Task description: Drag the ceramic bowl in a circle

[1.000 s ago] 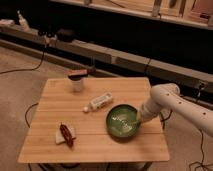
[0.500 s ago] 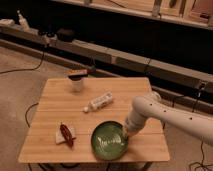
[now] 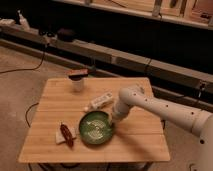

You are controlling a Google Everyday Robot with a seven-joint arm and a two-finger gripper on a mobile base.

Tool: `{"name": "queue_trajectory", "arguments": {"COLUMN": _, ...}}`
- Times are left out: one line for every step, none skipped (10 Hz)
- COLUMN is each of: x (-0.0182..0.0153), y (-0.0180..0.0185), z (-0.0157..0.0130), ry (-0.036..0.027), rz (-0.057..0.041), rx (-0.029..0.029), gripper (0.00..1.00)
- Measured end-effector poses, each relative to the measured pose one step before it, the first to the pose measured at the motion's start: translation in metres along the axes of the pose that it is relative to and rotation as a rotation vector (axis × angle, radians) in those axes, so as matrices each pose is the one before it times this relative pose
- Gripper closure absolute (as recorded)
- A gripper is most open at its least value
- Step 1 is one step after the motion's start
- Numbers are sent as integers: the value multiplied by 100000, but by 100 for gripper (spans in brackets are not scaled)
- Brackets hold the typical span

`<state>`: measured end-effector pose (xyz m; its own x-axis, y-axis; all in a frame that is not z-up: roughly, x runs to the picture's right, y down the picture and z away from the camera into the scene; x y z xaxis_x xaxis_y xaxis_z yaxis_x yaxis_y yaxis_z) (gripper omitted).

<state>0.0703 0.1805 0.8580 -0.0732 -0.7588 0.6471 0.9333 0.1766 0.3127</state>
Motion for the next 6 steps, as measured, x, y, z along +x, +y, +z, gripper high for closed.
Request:
{"name": "queue_trajectory", "arguments": {"x": 1401, "y": 2403, "z": -972, "ry": 3388, "rz": 5751, "rx": -132, "gripper": 98}}
{"name": "queue_trajectory", "arguments": {"x": 651, "y": 2655, "z": -1215, "ry": 2890, "rz": 5911, "rx": -1163, "gripper": 98}}
{"name": "queue_trajectory", "arguments": {"x": 29, "y": 2556, "z": -1582, "ry": 2390, "rz": 5927, "rx": -1088, "gripper": 98}}
{"name": "queue_trajectory", "arguments": {"x": -548, "y": 2054, "z": -1496, "ry": 1536, "rz": 4194, "rx": -1250, "gripper": 98}}
{"name": "queue_trajectory", "arguments": {"x": -1290, "y": 1880, "z": -1500, "ry": 723, "rz": 2810, "rx": -1684, "gripper": 98}}
{"name": "queue_trajectory", "arguments": {"x": -2067, "y": 1319, "z": -1115, "ry": -917, "rz": 778, "rx": -1892, "gripper": 98}}
